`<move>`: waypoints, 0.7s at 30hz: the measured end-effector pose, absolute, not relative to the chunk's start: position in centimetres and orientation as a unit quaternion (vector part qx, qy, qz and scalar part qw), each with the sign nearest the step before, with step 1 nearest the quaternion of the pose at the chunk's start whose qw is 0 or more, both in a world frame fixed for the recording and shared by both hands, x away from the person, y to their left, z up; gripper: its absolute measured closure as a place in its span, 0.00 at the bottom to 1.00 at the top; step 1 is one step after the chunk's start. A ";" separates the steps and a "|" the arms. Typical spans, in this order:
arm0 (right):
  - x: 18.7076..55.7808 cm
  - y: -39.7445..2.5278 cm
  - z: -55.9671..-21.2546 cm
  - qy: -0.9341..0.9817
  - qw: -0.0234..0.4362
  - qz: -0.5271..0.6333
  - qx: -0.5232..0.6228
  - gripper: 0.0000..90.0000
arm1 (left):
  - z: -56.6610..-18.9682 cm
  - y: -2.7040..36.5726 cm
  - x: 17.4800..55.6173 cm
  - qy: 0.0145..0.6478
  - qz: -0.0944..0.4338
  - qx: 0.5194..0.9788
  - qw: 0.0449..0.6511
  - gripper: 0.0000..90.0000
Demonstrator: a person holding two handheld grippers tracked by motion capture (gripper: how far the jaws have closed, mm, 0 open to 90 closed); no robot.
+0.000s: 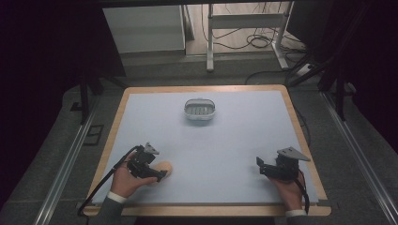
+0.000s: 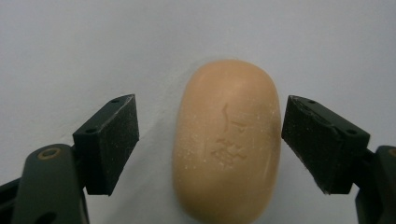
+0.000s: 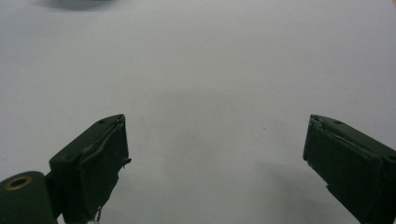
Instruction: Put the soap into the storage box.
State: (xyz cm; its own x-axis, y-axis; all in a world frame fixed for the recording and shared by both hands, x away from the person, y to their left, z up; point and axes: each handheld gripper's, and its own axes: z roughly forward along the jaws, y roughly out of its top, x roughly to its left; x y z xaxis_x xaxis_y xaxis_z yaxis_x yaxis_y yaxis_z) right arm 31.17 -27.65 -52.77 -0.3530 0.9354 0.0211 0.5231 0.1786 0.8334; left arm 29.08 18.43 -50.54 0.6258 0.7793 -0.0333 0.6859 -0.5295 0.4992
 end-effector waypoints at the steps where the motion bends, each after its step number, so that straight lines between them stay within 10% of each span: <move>1: 31.2 -27.6 -52.8 0.722 0.262 0.394 0.505 0.08 | -50.7 18.4 29.1 0.421 0.096 0.870 0.237 0.21; 21: 31.2 -27.5 -52.8 0.725 0.265 0.389 0.503 0.08 | -52.1 17.8 28.6 0.418 0.087 0.877 0.222 0.34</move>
State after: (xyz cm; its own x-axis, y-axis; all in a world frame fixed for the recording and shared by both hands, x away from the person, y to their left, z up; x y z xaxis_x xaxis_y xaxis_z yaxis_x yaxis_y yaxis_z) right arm 31.17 -27.53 -52.78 -0.3538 0.9353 0.0071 0.5231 0.1915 0.8305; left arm 28.57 17.77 -52.06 0.6357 0.7712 -0.0323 0.6940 -0.5527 0.4615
